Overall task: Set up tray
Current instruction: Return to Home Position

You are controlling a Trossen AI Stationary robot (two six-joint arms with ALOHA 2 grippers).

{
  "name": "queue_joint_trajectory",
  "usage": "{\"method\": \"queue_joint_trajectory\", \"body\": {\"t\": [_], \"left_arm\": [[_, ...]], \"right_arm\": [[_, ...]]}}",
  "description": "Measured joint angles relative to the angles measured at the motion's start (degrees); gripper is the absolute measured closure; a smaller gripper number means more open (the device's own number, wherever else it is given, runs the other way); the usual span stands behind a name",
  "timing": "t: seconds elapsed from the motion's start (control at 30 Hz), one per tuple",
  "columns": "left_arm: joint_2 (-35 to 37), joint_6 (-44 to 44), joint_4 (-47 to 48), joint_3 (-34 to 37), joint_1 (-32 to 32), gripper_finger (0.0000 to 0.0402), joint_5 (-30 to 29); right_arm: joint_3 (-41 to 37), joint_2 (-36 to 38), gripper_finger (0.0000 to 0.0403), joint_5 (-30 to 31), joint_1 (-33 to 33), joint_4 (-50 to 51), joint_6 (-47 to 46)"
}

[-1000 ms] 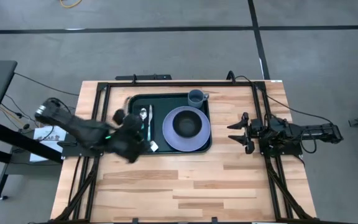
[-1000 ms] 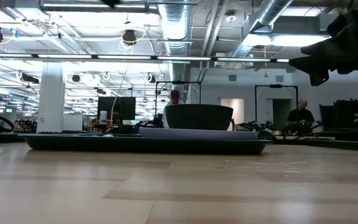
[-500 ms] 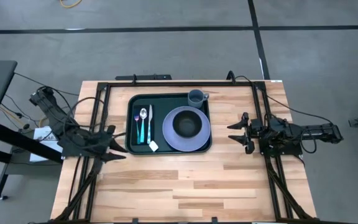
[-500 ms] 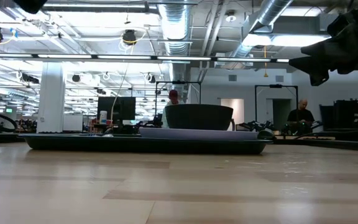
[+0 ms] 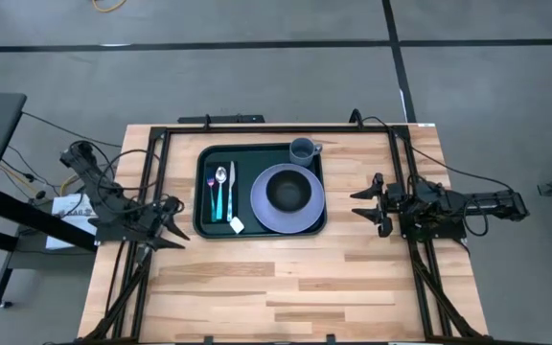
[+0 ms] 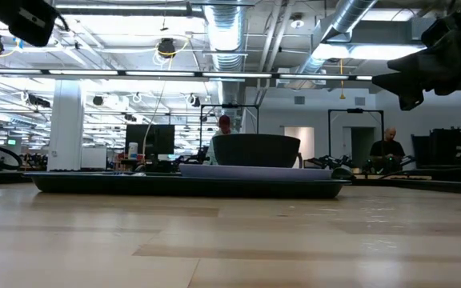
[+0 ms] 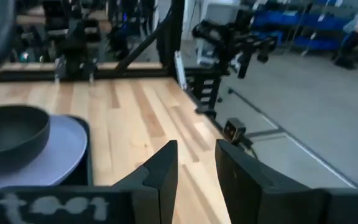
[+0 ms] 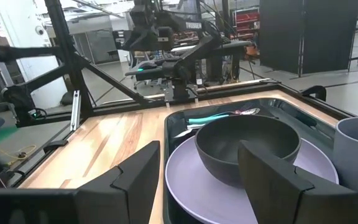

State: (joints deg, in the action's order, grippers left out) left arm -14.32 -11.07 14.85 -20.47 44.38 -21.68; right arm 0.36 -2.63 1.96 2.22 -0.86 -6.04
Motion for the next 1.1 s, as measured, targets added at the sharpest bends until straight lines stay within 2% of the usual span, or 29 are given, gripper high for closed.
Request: {"method": "queue_joint_trajectory", "body": {"t": [0.23,0.33,0.5,0.73,0.9,1.1], "left_arm": [[6.22,11.06,-6.89,7.36,-2.78,0.0306,0.73],[9.56,12.65,-6.89,10.1,-4.96,0.0306,2.99],[13.51,12.98,-6.55,12.49,-8.4,0.0306,6.3],[14.25,12.23,-5.05,12.91,-15.02,0.0306,3.42],[14.16,11.46,-6.19,15.98,-19.33,0.0306,4.27],[14.11,10.82,-7.05,16.24,-22.25,0.0306,5.0]], "right_arm": [[0.0,0.0,0.0198,0.0,0.0,0.0,-0.01],[0.0,0.0,0.0198,0.0,0.0,0.0,0.0],[0.0,0.0,0.0198,0.0,0.0,0.0,-0.02],[-0.02,0.0,0.0198,0.0,0.0,0.01,0.0],[-0.02,0.0,0.0198,-0.02,0.0,0.02,-0.02],[-0.02,0.01,0.0198,-0.04,0.0,0.02,-0.02]]}}
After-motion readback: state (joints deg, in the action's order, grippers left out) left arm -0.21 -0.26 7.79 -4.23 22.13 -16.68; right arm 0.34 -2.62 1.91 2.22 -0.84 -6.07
